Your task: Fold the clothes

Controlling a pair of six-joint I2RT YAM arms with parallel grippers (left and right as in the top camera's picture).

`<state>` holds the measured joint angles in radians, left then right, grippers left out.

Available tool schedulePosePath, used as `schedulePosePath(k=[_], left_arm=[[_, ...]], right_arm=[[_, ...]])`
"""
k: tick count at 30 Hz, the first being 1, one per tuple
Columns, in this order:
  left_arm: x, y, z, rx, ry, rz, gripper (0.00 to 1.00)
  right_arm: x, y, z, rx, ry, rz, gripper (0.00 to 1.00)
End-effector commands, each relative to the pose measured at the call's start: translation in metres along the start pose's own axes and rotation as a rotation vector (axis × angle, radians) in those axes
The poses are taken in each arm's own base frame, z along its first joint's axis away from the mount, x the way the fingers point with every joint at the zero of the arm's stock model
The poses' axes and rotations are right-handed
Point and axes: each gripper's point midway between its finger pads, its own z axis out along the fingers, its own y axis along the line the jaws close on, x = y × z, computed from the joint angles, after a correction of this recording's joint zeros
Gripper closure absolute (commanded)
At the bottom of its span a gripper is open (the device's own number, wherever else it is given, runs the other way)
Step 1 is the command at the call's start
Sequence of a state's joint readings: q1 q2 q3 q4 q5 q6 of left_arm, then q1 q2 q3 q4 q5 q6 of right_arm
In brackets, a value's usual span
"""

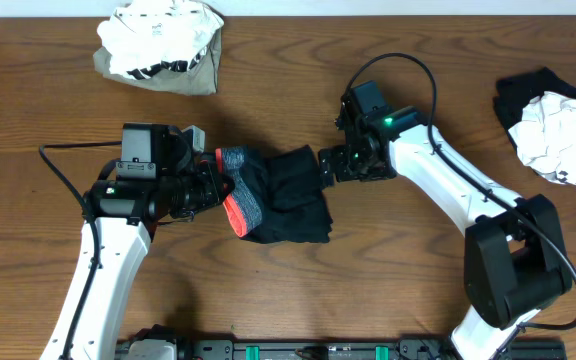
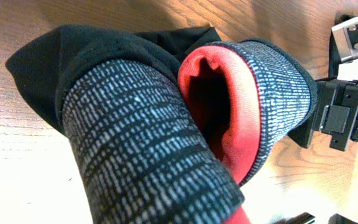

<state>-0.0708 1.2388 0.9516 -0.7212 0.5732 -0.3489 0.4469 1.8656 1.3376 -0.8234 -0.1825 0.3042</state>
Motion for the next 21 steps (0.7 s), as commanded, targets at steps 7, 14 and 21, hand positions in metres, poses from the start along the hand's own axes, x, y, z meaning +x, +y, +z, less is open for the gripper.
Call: schedulePosePath(k=[7, 14, 21], left_arm=[[-0.013, -0.005, 0.003, 0.025, -0.017, -0.067, 0.93], [-0.023, -0.010, 0.003, 0.046, -0.053, -0.122, 0.93], [-0.029, -0.010, 0.009, 0.013, -0.085, -0.163, 0.93]], right_arm=[[0.021, 0.026, 0.044, 0.015, 0.075, 0.012, 0.04], [0.029, 0.036, 0.063, 0.023, 0.100, 0.029, 0.05], [0.033, 0.050, 0.064, 0.000, 0.101, 0.000, 0.06]])
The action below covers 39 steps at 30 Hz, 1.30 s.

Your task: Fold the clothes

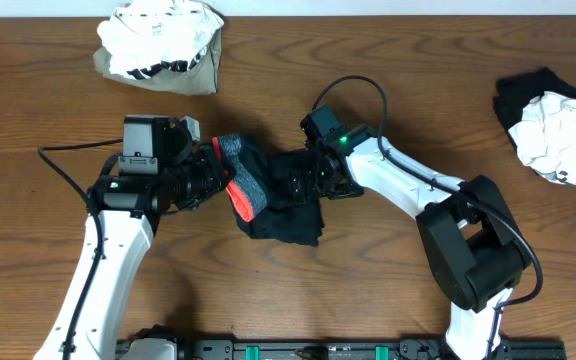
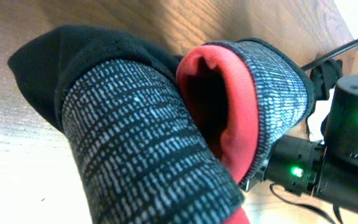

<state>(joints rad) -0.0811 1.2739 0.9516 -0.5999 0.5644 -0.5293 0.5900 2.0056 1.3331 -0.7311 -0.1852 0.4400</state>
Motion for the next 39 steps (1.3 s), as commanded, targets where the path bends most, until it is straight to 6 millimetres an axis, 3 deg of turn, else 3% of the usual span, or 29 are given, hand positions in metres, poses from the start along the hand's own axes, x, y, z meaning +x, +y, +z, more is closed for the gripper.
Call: schedulePosePath(k=[1, 9, 17, 18, 22, 23, 28, 34, 39], left_arm=[[-0.006, -0.002, 0.003, -0.037, -0.030, -0.033, 0.93], [0.002, 0.004, 0.028, -0.112, 0.006, -0.004, 0.86], [0.030, 0.001, 0.058, -0.136, 0.123, 0.033, 0.85], [0.036, -0.001, 0.062, -0.135, 0.141, 0.045, 0.83], [0.049, -0.008, 0.068, -0.136, 0.173, 0.079, 0.57], [0.050, -0.008, 0.068, -0.138, 0.173, 0.086, 0.56], [0.052, -0.009, 0.069, -0.140, 0.176, 0.092, 0.55], [0.056, -0.012, 0.070, -0.135, 0.186, 0.104, 0.54], [0.068, -0.023, 0.072, -0.112, 0.208, 0.142, 0.54]], right_arm=[[0.009, 0.009, 0.007, -0.001, 0.017, -0.008, 0.06], [0.009, 0.011, 0.007, -0.002, 0.016, 0.029, 0.05], [0.008, 0.011, 0.007, -0.006, 0.014, 0.030, 0.02], [0.007, 0.009, 0.006, -0.005, 0.014, 0.034, 0.02], [0.004, 0.001, 0.002, 0.001, 0.015, 0.059, 0.01], [0.002, -0.003, -0.001, 0.002, 0.013, 0.073, 0.01], [-0.016, -0.025, -0.031, -0.002, -0.028, 0.143, 0.01], [-0.037, -0.058, -0.098, 0.002, -0.152, 0.199, 0.01], [-0.037, -0.071, -0.144, -0.020, -0.236, 0.226, 0.01]])
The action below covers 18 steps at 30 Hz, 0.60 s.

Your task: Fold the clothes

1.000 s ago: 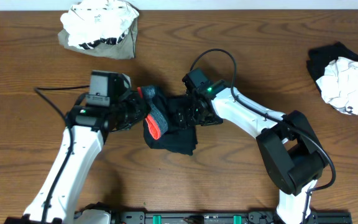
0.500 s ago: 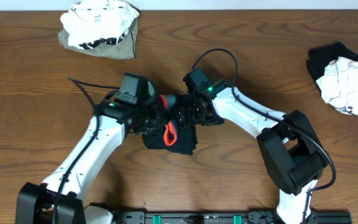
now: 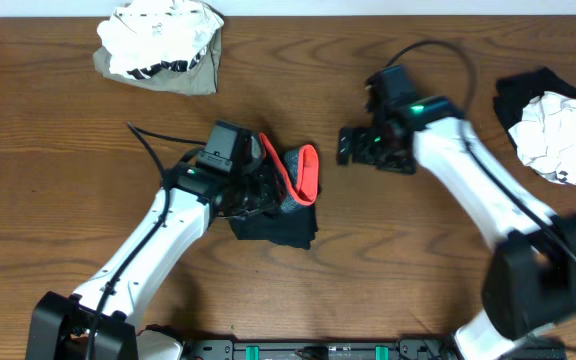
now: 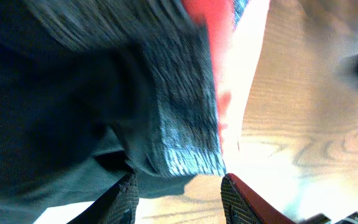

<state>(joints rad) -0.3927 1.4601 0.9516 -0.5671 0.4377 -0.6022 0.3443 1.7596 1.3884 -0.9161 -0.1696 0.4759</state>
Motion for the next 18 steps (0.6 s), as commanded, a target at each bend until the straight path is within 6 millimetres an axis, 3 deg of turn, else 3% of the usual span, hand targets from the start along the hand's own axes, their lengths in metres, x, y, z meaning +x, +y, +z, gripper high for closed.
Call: schedulePosePath(k=[1, 4, 9, 15, 18], left_arm=[[-0.003, -0.014, -0.005, 0.025, -0.019, 0.039, 0.54], [-0.004, -0.022, -0.018, 0.054, -0.055, 0.079, 0.54], [-0.012, -0.034, -0.071, 0.106, -0.213, 0.174, 0.52], [-0.022, 0.025, -0.148, -0.071, -0.474, 0.025, 0.36], [-0.014, 0.052, -0.172, -0.117, -0.534, -0.073, 0.32]], right_arm=[[-0.008, 0.003, -0.034, -0.037, -0.071, -0.036, 0.01], [-0.004, 0.012, -0.048, -0.090, -0.078, -0.058, 0.01], [0.002, 0.043, -0.055, -0.219, -0.071, -0.118, 0.01], [0.003, 0.089, -0.059, -0.333, -0.128, -0.288, 0.01], [0.007, 0.114, -0.060, -0.372, -0.163, -0.369, 0.01]])
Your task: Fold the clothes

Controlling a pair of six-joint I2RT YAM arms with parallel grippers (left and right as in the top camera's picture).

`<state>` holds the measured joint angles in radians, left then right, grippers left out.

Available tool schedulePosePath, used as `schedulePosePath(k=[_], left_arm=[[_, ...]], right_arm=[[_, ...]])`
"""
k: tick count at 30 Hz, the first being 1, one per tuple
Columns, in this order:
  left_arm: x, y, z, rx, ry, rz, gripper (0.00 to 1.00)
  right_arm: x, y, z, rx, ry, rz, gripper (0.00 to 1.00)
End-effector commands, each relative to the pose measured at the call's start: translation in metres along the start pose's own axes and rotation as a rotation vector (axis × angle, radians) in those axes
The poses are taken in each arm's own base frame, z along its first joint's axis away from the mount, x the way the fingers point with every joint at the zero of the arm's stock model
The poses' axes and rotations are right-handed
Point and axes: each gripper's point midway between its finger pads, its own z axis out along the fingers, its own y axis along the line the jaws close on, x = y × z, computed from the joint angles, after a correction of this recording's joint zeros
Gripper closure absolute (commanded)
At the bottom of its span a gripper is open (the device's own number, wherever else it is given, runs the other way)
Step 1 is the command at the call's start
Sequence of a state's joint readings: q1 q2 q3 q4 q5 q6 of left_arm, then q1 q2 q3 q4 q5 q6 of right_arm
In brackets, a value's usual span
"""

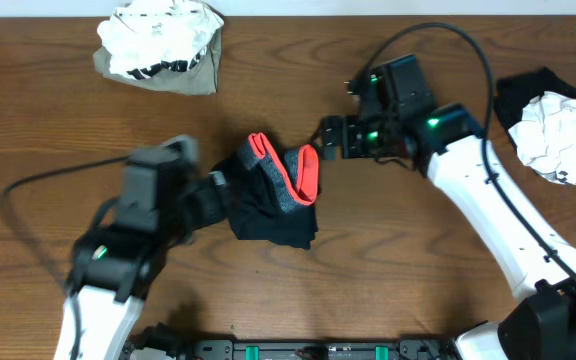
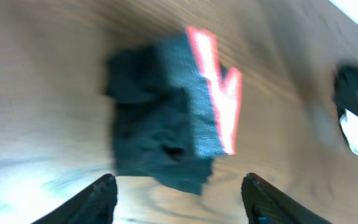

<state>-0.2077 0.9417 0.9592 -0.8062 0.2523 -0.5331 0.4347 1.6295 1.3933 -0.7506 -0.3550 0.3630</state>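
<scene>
A black garment with a grey waistband lined in red lies bunched in the middle of the table; the left wrist view shows the same garment, blurred. My left gripper sits just left of it, its image smeared. In the wrist view the left gripper is open, fingers wide apart and nothing between them, with the garment just beyond the tips. My right gripper hovers off the garment's upper right corner, looks open and holds nothing.
A white and tan heap of clothes lies at the back left. A white and black heap lies at the right edge, also seen as a dark and white heap in the wrist view. A black rail runs along the table's front edge.
My left gripper was pressed over the garment with cloth filling its view. It now stands open to the garment's left, clear of it. The right gripper has shifted slightly left.
At first the garment hung between both grippers, the left shut on the waistband, the right on the black end. Then the right had brought its end in toward the waistband. Later it was off and away right, the left over the bunched cloth. Now both are free.
</scene>
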Motion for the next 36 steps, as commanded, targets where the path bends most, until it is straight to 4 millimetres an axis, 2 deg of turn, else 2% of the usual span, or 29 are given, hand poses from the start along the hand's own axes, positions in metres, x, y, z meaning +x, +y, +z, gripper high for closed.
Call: schedulePosePath(k=[1, 3, 7, 11, 17, 21, 27, 32, 36], left_arm=[[-0.016, 0.031, -0.026, -0.110, -0.117, -0.076, 0.31], [-0.013, 0.044, -0.034, -0.147, -0.126, -0.111, 0.28], [-0.004, 0.065, -0.039, -0.225, -0.102, -0.162, 0.16], [0.007, 0.076, -0.035, -0.272, -0.045, -0.180, 0.13], [0.016, 0.085, -0.022, -0.314, 0.028, -0.196, 0.13], [0.021, 0.092, -0.009, -0.349, 0.089, -0.209, 0.13], [0.028, 0.101, 0.008, -0.395, 0.177, -0.213, 0.13], [0.032, 0.105, 0.016, -0.414, 0.229, -0.195, 0.13], [0.033, 0.105, 0.017, -0.413, 0.236, -0.198, 0.13]], right_arm=[[0.001, 0.034, 0.005, -0.081, -0.008, -0.114, 0.01], [0.000, 0.048, 0.015, -0.104, -0.019, -0.152, 0.01], [0.003, 0.059, 0.044, -0.126, -0.007, -0.186, 0.02], [0.012, 0.053, 0.075, -0.114, 0.043, -0.172, 0.03], [0.024, 0.039, 0.107, -0.097, 0.101, -0.165, 0.03], [0.027, 0.042, 0.118, -0.107, 0.105, -0.199, 0.03], [0.028, 0.064, 0.123, -0.152, 0.080, -0.247, 0.02], [0.026, 0.078, 0.125, -0.178, 0.054, -0.250, 0.01], [0.027, 0.078, 0.128, -0.177, 0.058, -0.240, 0.04]])
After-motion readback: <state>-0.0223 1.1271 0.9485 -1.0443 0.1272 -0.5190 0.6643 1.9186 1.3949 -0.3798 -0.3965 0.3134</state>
